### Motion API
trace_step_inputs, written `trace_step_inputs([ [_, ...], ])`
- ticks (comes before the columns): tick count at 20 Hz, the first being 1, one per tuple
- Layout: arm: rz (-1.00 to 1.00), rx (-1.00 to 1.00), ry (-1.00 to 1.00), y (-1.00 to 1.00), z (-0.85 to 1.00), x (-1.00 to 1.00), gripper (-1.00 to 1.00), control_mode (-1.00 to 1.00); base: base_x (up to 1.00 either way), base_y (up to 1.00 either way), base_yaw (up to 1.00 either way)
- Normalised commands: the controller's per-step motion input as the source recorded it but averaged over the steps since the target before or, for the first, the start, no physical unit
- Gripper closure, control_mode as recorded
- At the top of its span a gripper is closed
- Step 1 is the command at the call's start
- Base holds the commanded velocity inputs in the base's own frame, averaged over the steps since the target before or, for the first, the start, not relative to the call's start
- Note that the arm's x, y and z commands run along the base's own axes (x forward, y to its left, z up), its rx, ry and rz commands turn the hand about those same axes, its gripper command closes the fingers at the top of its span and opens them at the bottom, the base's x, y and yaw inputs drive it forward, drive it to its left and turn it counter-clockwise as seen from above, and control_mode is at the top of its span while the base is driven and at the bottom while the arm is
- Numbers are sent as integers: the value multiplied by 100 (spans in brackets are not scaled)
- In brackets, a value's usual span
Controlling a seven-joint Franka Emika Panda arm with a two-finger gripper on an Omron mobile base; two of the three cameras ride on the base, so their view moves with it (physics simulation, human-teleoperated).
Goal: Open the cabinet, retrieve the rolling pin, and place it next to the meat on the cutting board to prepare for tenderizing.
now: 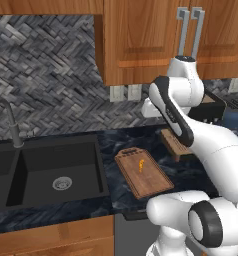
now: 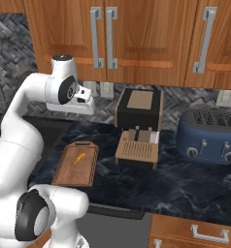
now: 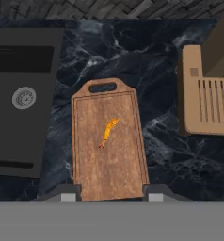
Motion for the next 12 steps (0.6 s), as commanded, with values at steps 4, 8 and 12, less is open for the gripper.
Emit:
trace_step_inputs([
  [4, -1, -1, -11, 0, 0, -23, -100, -100, 0, 0, 0],
  [8, -5, -3, -28, -2, 1, -57, -100, -100, 0, 0, 0],
  [12, -3, 0, -26, -5, 3, -65, -100, -100, 0, 0, 0],
])
